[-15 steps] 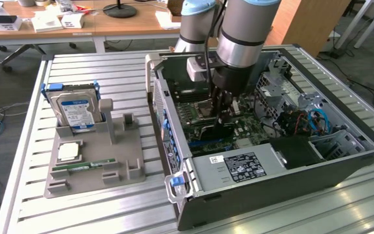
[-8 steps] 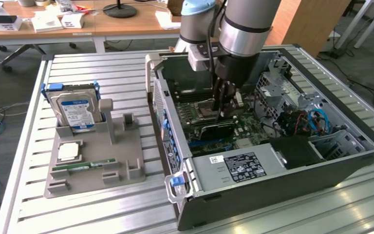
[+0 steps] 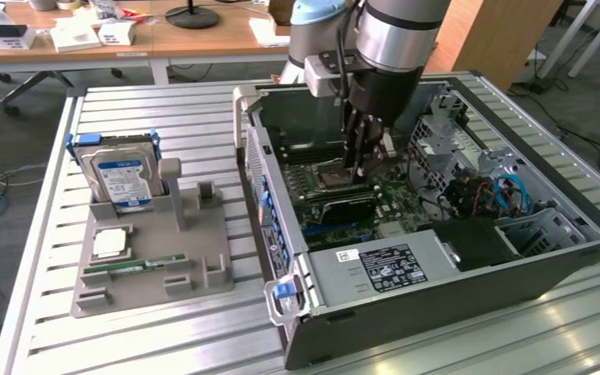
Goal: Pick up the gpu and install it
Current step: 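Insert the gpu into the slot, then press down on the gpu until it lock into place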
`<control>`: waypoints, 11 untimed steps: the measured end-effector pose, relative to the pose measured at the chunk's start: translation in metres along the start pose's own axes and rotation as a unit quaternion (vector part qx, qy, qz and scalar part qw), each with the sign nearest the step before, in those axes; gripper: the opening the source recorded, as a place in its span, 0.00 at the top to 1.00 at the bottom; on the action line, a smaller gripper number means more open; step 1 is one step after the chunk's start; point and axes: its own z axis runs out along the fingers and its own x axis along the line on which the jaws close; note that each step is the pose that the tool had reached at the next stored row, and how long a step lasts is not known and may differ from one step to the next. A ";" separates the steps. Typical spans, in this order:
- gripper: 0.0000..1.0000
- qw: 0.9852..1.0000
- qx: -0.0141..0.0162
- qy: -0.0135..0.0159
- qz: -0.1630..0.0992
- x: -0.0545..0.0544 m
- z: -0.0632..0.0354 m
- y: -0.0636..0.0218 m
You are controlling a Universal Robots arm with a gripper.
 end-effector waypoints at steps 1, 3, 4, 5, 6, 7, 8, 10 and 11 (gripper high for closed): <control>0.61 1.000 0.000 0.000 0.000 0.000 -0.0021 0.0000; 0.61 1.000 0.000 0.000 0.000 0.000 -0.0057 -0.0001; 0.61 1.000 0.000 0.000 0.000 0.000 -0.0066 -0.0001; 0.61 1.000 0.000 0.000 0.000 0.000 -0.0068 -0.0001; 0.61 1.000 0.000 0.000 0.000 0.000 -0.0068 -0.0001; 0.61 1.000 0.000 0.000 0.000 0.000 -0.0068 -0.0001; 0.61 1.000 0.000 0.000 0.000 0.000 -0.0069 -0.0001; 0.61 1.000 0.000 0.000 0.000 0.000 -0.0069 -0.0001; 0.61 1.000 0.000 0.000 0.000 0.000 -0.0069 0.0000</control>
